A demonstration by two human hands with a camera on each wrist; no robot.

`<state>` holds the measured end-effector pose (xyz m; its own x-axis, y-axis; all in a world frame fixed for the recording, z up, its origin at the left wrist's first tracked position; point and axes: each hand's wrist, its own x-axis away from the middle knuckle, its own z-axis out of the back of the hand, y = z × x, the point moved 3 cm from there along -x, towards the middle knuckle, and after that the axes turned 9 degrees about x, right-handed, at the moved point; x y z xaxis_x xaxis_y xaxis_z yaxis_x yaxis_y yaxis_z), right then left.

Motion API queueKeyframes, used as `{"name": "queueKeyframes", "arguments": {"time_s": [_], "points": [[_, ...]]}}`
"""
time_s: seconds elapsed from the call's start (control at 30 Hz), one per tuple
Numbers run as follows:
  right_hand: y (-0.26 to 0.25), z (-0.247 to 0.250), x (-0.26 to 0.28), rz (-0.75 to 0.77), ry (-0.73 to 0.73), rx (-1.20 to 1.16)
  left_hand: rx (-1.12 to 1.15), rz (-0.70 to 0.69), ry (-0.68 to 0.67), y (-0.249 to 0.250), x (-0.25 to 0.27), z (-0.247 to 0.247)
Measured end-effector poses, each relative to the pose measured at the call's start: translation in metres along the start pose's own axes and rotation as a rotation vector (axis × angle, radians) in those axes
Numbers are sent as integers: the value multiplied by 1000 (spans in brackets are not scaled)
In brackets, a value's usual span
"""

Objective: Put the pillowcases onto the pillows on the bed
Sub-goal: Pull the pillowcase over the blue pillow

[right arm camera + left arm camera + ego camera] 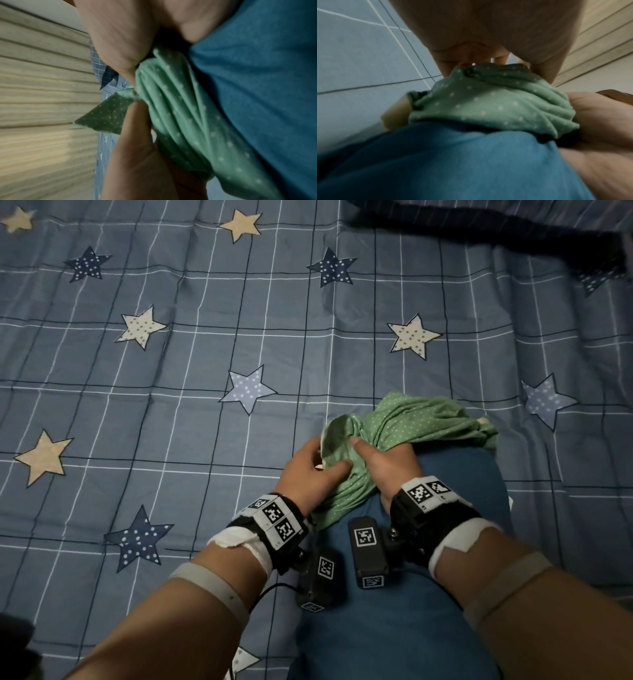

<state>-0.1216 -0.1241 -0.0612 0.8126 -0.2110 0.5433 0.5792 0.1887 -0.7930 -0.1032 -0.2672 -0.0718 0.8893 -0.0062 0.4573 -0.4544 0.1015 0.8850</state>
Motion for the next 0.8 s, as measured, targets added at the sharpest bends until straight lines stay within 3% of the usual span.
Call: {"name": "queueKeyframes", "arguments": {"time_s": [0.23,0.47,0.7,0.8], "points": [[-12,15,-2,99,87,357,-244,-75,-53,7,-7,-3],[10,57,-11,-88,228,353,161,-9,28,16,12,7],[46,68,10,-182,129,275,282,129,344,-8,9,32],[37,66,23,-259,55,110,205,206,385,-19,12,29]]}}
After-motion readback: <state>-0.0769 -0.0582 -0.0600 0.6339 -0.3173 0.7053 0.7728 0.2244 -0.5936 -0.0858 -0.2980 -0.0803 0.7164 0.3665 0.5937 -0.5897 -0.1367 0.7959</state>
